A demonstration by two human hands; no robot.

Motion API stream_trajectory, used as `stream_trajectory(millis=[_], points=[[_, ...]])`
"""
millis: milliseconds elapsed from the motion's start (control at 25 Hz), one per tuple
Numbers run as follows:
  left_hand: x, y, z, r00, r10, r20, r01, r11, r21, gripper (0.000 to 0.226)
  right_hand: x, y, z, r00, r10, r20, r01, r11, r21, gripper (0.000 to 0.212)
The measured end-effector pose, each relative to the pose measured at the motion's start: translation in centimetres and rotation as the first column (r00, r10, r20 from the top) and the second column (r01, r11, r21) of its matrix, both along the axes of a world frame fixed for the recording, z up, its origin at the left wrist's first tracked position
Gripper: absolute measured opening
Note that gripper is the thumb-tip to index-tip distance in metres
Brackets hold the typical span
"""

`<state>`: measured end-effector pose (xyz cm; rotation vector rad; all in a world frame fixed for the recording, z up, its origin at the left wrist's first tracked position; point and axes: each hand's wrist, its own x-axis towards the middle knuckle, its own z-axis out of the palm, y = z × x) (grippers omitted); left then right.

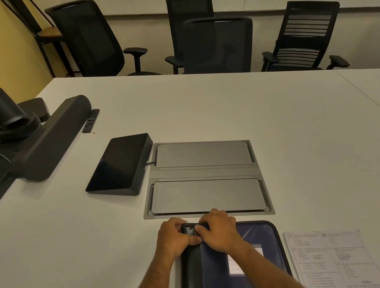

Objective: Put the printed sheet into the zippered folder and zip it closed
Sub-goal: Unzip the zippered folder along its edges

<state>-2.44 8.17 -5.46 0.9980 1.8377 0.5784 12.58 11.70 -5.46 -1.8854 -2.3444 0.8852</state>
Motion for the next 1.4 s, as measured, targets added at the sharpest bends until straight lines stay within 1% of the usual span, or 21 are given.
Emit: stream_trajectory(millis=[120,240,320,400,560,680,760,840,920,1080,1240,1400], points=[[-0.1,0.4,-0.3,0.997,0.022,0.077,-0.020,0.999,-0.029,0.067,-1.8,1.4,0.3,0.986,-0.151,-0.077,0.141,0.983,-0.120,0.030],[-0.2,0.8,-0.2,0.988,0.038,0.151,-0.027,0.997,-0.073,0.063,-3.0,3.2,0.3,0.959,-0.280,-0.051,0.255,0.925,-0.281,0.031],[-0.2,1.1,-0.1,0.979,0.051,0.195,-0.029,0.993,-0.114,0.065,-3.6,4.0,0.1,0.950,-0.312,-0.019,0.288,0.896,-0.339,0.034],[-0.2,1.3,-0.1,0.974,0.068,0.217,-0.035,0.988,-0.152,0.065,-4.2,4.6,-0.2,0.948,-0.316,0.028,0.305,0.883,-0.356,0.037],[-0.2,1.8,-0.4,0.972,0.094,0.215,-0.053,0.981,-0.189,0.061,-4.4,5.2,-0.2,0.939,-0.337,0.062,0.334,0.859,-0.387,0.033],[-0.3,1.8,-0.3,0.970,0.101,0.222,-0.057,0.979,-0.195,0.056,-4.4,5.5,0.1,0.926,-0.373,0.053,0.363,0.848,-0.386,0.019],[-0.4,1.8,-0.3,0.972,0.085,0.219,-0.044,0.981,-0.187,0.057,-4.5,5.6,0.0,0.921,-0.386,0.049,0.374,0.843,-0.386,0.014],[-0.5,1.8,-0.3,0.981,0.066,0.181,-0.034,0.985,-0.172,0.057,-4.6,5.5,0.2,0.919,-0.391,0.050,0.378,0.836,-0.398,0.016],[-0.6,1.7,-0.2,0.992,0.043,0.119,-0.025,0.988,-0.153,0.053,-4.8,5.3,0.3,0.915,-0.399,0.055,0.386,0.830,-0.402,0.018],[-0.5,1.6,-0.1,0.999,-0.033,0.028,0.037,0.991,-0.129,0.045,-4.6,4.5,0.8,0.909,-0.414,0.045,0.404,0.849,-0.341,0.020],[-0.4,1.7,0.0,0.999,-0.039,0.008,0.040,0.992,-0.121,0.043,-2.2,4.4,1.0,0.898,-0.433,0.070,0.435,0.858,-0.272,0.022],[-0.3,1.9,-0.1,0.999,-0.049,-0.004,0.048,0.992,-0.121,0.039,1.5,4.7,1.0,0.887,-0.454,0.081,0.458,0.851,-0.256,0.021]])
